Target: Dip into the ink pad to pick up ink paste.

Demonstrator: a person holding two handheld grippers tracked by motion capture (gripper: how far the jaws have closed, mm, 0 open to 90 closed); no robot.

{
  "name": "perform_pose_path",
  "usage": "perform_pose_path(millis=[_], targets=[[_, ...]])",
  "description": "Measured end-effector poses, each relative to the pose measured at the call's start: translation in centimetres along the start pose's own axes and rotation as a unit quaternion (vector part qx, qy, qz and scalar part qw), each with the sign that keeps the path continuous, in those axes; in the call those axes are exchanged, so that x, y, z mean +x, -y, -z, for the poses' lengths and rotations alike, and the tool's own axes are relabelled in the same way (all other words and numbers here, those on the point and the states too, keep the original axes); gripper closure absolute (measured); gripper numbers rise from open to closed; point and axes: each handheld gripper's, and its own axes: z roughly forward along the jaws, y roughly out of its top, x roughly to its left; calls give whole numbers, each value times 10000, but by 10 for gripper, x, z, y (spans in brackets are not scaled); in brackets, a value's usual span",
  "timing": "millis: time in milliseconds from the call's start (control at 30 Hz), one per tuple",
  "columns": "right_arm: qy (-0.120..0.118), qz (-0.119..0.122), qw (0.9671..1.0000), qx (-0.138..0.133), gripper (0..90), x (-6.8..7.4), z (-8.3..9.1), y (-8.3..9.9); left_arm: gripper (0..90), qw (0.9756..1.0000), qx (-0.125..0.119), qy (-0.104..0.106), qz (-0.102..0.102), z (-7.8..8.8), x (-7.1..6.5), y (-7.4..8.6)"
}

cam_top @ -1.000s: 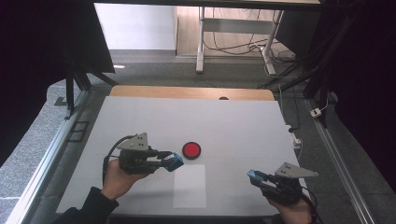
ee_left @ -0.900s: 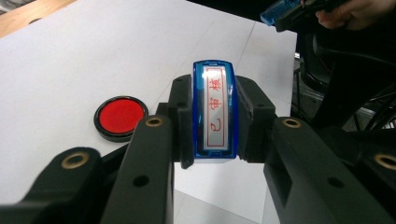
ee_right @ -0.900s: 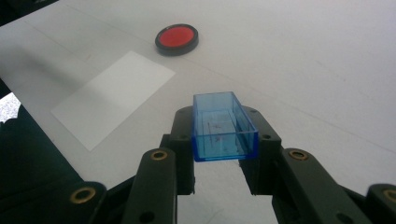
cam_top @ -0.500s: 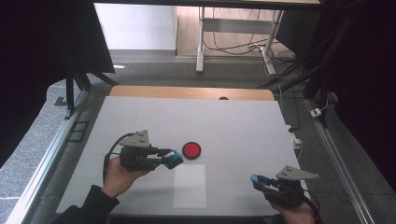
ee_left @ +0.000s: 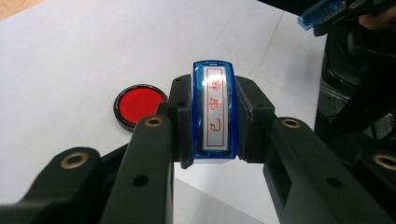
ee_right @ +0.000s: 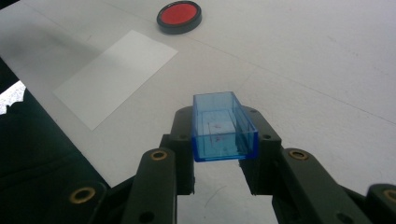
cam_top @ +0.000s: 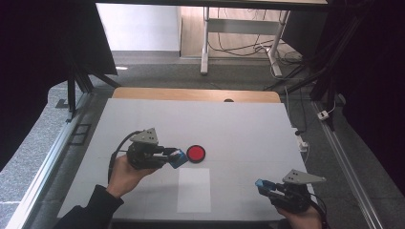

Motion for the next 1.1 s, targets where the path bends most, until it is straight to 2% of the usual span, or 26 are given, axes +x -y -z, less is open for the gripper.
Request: perform_pose_path(millis=[100,333,533,833,1100], targets=[[-48,-11,10000,-26,687,0,0,0,705,10000,72,-57,26,-3,2,-3],[-98,30,9999,1,686,0,0,0,704,9998,164,-133,-59,-9,6,-10],[-48,-39,10000,-35,686,-1,0,0,704,9997,248,11,-36,-18,13,-14],[-75,-29,10000,-30,686,-1,0,0,705,9992,362,-193,-10,-35,24,-23],[-66,-23,10000,-46,686,-1,0,1,705,9983,521,-238,49,-52,30,-28]])
